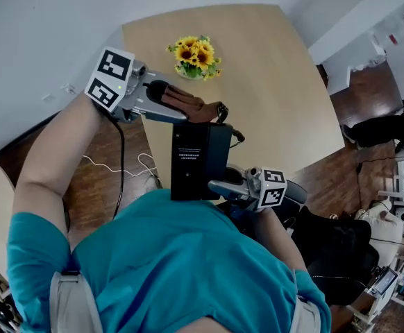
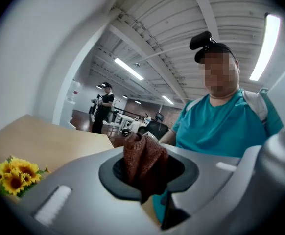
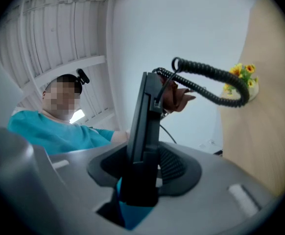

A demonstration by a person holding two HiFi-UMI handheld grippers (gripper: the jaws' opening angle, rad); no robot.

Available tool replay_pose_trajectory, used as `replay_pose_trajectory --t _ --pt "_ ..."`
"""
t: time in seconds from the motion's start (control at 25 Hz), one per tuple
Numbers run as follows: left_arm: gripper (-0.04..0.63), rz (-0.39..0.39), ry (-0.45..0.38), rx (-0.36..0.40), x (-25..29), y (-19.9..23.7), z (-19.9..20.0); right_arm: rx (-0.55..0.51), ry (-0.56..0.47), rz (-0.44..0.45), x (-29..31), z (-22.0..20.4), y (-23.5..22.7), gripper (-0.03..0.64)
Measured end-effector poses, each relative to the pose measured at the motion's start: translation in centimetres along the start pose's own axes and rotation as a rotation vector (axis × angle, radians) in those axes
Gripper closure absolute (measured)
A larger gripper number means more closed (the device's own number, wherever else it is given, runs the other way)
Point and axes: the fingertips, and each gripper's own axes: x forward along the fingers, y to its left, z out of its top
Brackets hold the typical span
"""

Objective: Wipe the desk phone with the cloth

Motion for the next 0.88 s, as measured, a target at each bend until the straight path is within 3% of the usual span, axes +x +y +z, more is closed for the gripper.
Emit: replay_pose_trajectory --t 0.16,0.36,0.56,0.8,0.88 --pt "0.509 -0.108 0.157 0.047 -1.0 -1.8 -0.5 -0.004 0.011 0.007 0.5 -0.3 -0.1 0.442" --pt "0.509 -0.207 0.249 0.065 -3.0 -4.5 -0.4 -0.016 0.028 0.004 0.7 -0.6 0.1 0.442" --pt "0.508 -0.115 0.166 0.095 -2.0 -2.2 1.5 -0.015 0.033 -0.002 1.3 -0.4 -0.2 0.442" --pt "0.509 -0.135 0.156 0.071 -1.4 -2.4 0.0 -0.012 0.016 0.001 1.2 0.0 -0.2 0.442" --pt "0.509 -0.074 0.106 0.069 -2.9 -1.7 -0.4 -0.007 -0.014 -0.003 0.4 0.5 -0.3 0.442"
